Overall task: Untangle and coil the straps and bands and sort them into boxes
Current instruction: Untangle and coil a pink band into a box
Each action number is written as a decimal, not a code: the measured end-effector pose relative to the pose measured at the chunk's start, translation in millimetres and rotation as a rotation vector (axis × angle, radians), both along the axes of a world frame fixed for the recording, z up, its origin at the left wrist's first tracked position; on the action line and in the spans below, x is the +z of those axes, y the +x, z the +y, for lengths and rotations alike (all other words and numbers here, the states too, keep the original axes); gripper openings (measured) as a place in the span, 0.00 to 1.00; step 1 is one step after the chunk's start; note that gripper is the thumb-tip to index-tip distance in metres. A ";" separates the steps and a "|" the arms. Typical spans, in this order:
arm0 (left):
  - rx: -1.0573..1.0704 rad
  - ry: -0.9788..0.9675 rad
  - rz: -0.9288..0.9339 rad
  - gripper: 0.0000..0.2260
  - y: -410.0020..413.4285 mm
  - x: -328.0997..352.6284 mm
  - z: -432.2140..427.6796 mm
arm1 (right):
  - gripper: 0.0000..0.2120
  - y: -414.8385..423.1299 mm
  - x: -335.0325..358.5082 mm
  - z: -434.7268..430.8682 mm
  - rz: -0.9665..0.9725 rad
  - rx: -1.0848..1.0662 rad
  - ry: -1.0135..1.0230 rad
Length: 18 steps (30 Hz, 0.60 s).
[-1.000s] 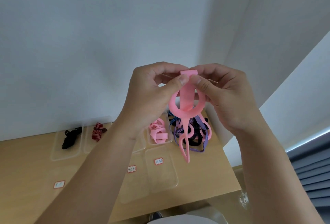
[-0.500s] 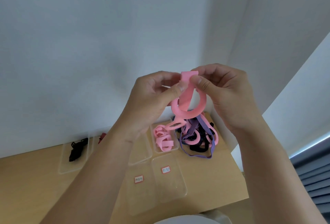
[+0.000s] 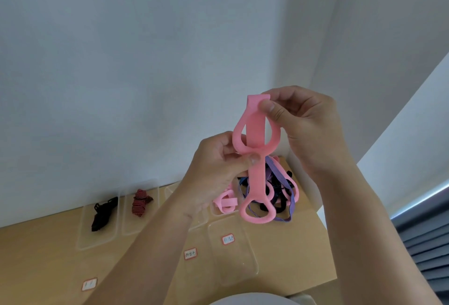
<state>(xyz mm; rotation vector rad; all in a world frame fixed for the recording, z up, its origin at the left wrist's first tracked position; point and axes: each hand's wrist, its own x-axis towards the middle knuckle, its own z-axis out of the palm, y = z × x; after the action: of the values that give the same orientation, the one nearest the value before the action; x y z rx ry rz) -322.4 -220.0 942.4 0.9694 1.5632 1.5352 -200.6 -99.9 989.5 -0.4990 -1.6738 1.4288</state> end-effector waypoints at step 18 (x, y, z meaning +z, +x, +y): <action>-0.022 -0.110 -0.308 0.07 1.8 -13.5 10.8 | 0.13 8.6 -4.5 1.2 -0.059 -0.012 0.290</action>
<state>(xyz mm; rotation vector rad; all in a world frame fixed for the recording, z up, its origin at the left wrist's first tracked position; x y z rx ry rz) -320.7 -209.2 928.9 0.6513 1.3959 1.4860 -191.9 -98.7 985.0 -0.3893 -1.8833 1.1469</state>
